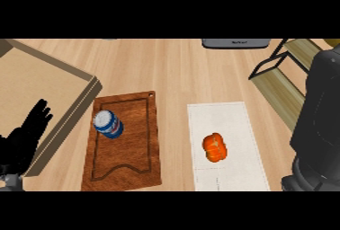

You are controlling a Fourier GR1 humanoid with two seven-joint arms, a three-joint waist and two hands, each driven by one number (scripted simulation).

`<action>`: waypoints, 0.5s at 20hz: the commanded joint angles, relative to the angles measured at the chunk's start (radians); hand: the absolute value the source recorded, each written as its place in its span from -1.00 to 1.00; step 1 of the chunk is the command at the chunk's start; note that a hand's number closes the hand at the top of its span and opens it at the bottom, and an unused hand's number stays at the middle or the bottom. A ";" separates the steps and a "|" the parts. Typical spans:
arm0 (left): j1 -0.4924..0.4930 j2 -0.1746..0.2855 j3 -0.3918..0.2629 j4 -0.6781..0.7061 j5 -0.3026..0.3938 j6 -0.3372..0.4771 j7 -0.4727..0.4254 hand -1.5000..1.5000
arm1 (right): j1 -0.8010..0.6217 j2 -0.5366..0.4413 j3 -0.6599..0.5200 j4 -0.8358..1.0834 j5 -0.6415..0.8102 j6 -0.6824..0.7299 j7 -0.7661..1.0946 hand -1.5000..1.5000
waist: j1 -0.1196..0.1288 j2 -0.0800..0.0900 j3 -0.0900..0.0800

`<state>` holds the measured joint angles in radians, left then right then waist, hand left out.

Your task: Pick the lemon from the placemat and place it in the tiered shelf

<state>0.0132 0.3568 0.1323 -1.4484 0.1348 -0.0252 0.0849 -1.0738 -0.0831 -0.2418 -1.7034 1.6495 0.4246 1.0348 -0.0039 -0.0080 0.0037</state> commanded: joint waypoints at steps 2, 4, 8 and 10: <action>0.035 -0.013 0.007 0.074 -0.016 -0.012 -0.069 0.00 | 0.005 -0.058 -0.082 0.060 0.038 0.083 0.059 1.00 | 0.002 0.009 -0.005; -0.037 -0.038 -0.016 0.072 -0.016 0.009 0.001 0.00 | -0.049 -0.095 -0.113 0.064 0.035 0.132 0.037 1.00 | -0.005 0.008 -0.005; -0.026 0.013 0.021 0.016 0.017 -0.032 0.047 0.00 | 0.002 -0.113 -0.126 0.108 0.071 0.111 0.007 1.00 | 0.005 0.008 -0.004; 0.025 -0.022 -0.002 0.005 -0.016 -0.016 0.009 0.00 | 0.008 -0.141 -0.169 0.125 0.035 0.074 -0.026 1.00 | 0.009 0.008 -0.004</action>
<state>0.0085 0.3536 0.1395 -1.4516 0.1337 -0.0433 0.0948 -1.0720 -0.1916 -0.3727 -1.6144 1.6993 0.4932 0.9616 0.0019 -0.0034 0.0035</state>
